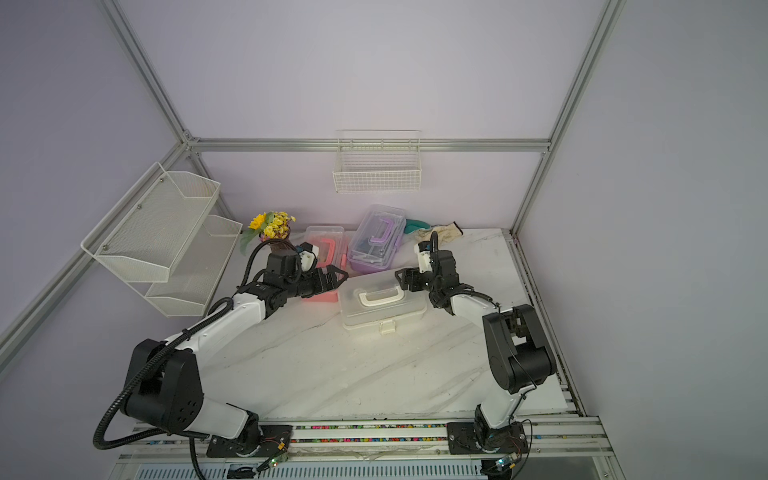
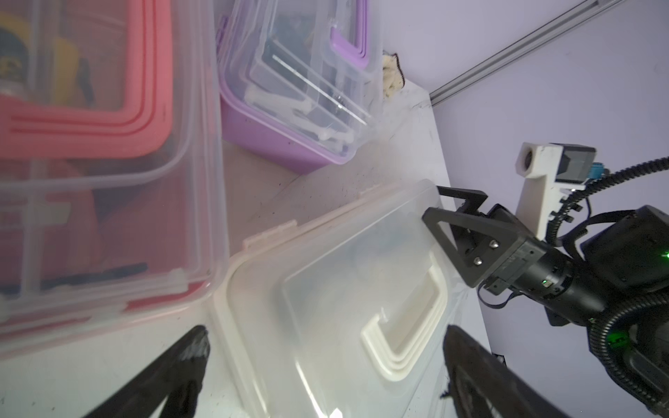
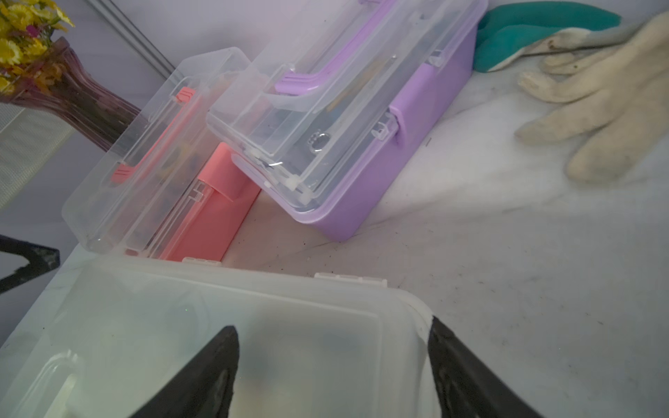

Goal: Close toolboxes
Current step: Adjust the toolbox at the center of the board.

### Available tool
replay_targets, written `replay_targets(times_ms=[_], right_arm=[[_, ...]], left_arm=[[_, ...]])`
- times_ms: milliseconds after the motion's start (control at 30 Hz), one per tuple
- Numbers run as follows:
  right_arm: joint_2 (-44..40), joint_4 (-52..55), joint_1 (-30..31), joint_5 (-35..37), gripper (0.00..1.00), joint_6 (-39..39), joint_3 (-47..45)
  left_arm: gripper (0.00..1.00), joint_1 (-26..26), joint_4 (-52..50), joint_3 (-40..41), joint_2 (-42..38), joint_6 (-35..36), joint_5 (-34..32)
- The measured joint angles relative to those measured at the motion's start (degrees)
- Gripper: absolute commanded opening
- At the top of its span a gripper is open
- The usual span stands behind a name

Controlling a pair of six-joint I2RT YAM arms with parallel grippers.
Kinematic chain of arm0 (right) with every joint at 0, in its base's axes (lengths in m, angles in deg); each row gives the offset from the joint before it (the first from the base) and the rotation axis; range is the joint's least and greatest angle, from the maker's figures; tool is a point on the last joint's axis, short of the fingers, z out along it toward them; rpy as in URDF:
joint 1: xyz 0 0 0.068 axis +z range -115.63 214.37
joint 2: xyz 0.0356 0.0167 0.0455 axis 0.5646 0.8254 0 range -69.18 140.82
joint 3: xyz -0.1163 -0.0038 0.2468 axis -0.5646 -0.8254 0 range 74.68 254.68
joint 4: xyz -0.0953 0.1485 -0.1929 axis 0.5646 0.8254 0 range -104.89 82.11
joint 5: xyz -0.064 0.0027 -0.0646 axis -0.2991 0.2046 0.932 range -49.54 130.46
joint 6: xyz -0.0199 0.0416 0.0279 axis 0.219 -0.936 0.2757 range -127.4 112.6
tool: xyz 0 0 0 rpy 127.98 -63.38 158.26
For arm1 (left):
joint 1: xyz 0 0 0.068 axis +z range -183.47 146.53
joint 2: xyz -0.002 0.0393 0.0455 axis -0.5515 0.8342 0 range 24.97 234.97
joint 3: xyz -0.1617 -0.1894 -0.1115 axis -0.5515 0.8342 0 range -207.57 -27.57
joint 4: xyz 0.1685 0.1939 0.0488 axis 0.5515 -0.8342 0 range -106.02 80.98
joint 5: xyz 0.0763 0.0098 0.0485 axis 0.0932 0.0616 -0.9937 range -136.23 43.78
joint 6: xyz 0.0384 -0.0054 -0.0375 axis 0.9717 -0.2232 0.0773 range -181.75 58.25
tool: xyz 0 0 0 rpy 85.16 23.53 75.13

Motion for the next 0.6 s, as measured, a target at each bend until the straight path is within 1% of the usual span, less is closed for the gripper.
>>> replay_targets(times_ms=[133,300,367,467,600], right_arm=[[2.3,-1.4,3.0,-1.7,0.83,0.7,2.2],[1.4,0.3,4.5,-1.0,0.86,0.8,2.3],[-0.3,3.2,4.6,0.9,0.89,1.0,2.3],[-4.4,6.6,4.7,4.3,0.89,1.5,2.1],[-11.5,7.6,4.7,7.4,0.89,1.7,-0.4]], left_arm=[[1.0,0.0,1.1,-1.3,3.0,0.4,1.2],[1.0,-0.1,1.0,-2.4,6.6,1.4,2.6],[1.0,-0.4,1.1,-3.7,7.9,1.9,3.1],[1.0,-1.1,1.2,-5.4,10.2,2.4,3.8],[1.0,-1.3,2.6,-5.9,11.7,2.5,4.1]])
